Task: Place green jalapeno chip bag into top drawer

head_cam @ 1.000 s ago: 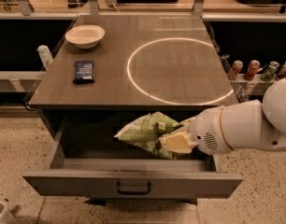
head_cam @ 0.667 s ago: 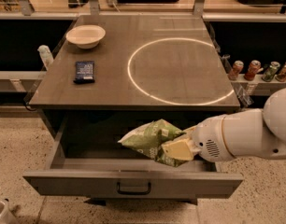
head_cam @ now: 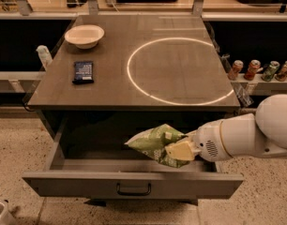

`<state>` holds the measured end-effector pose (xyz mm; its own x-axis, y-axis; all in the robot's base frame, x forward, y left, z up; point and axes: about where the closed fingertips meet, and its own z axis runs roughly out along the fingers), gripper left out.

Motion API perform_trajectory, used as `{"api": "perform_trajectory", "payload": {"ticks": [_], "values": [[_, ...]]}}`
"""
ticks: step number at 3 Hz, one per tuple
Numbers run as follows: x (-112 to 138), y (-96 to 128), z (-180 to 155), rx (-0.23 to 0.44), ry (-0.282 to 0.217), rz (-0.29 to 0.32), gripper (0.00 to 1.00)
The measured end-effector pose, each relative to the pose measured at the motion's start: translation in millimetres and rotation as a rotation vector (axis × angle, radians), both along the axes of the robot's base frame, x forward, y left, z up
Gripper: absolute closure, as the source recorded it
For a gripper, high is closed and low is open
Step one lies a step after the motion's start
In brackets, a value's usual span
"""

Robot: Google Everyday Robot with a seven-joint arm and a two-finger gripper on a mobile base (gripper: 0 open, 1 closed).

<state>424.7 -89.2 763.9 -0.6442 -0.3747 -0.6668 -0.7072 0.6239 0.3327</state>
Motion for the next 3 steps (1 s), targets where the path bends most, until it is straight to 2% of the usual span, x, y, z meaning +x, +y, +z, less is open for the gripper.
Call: {"api": "perform_trajectory", "payload": {"ticks": [1, 2, 3], "values": [[29, -5, -26, 0.015, 0.001, 0.012, 1.00], [64, -7, -66, 0.051, 0.014, 0.017, 1.00], [66, -7, -67, 0.053, 0.015, 0.017, 1.00]]}}
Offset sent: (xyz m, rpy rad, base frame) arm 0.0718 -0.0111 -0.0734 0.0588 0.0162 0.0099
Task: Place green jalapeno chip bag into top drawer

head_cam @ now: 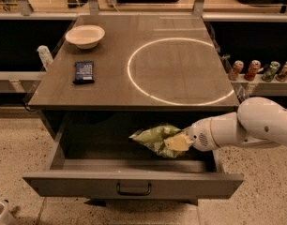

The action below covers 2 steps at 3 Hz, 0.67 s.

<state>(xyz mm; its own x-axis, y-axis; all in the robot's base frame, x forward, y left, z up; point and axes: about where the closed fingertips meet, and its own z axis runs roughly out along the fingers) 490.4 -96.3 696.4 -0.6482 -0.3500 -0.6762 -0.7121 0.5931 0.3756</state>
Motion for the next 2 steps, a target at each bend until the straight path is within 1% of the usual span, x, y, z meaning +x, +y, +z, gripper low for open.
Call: {"api": "perform_trajectory", "payload": {"ticks": [1, 2], "values": [[0.0, 0.0, 0.0, 0.000, 0.000, 0.000, 0.81], [0.0, 0.1, 0.0, 0.000, 0.000, 0.000, 0.57]]}}
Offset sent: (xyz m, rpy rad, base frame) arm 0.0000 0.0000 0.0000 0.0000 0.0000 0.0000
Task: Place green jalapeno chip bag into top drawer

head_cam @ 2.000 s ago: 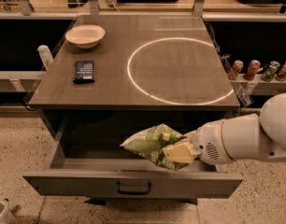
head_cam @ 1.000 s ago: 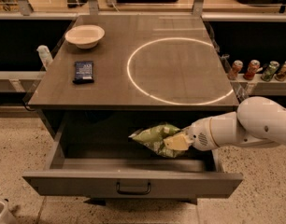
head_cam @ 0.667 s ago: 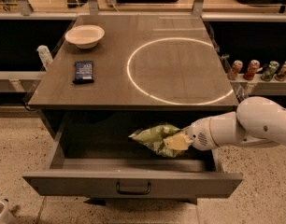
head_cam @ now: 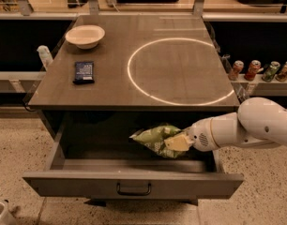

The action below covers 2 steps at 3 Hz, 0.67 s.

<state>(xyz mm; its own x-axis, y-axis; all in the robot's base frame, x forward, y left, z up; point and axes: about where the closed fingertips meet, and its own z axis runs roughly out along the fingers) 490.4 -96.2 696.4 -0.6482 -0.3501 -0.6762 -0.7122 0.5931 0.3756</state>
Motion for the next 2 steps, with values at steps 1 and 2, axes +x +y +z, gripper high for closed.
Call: {"api": "perform_trajectory", "payload": {"ticks": [1, 2], "values": [[0.0, 0.0, 0.0, 0.000, 0.000, 0.000, 0.34], [0.0, 0.1, 0.0, 0.000, 0.000, 0.000, 0.11]]}}
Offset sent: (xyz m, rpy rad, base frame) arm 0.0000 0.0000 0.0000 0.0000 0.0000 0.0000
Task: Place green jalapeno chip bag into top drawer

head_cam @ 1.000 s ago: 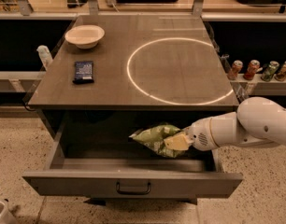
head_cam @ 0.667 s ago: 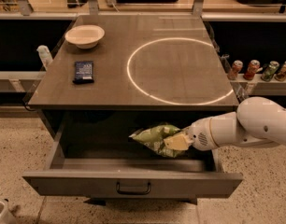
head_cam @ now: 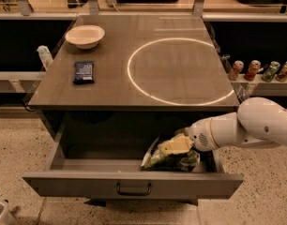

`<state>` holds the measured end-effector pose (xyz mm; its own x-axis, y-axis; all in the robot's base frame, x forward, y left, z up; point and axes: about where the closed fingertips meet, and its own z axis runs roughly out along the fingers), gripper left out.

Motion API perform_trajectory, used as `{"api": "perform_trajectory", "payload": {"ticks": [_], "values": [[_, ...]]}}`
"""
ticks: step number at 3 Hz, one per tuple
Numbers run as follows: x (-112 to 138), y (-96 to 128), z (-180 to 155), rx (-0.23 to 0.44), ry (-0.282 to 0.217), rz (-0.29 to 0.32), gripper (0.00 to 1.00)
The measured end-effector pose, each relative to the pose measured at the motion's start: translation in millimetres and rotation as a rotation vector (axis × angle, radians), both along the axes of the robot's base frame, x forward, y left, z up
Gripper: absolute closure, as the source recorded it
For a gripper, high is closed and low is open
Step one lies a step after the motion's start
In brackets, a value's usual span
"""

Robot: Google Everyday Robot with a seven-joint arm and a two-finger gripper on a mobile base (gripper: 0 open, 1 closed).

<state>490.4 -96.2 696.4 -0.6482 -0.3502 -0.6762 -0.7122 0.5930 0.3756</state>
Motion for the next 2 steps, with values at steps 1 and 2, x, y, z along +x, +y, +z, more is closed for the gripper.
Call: {"api": "perform_trajectory", "payload": {"ticks": [1, 2], "values": [[0.0, 0.0, 0.0, 0.000, 0.000, 0.000, 0.00], [0.0, 0.0, 0.0, 0.000, 0.000, 0.000, 0.00]]}}
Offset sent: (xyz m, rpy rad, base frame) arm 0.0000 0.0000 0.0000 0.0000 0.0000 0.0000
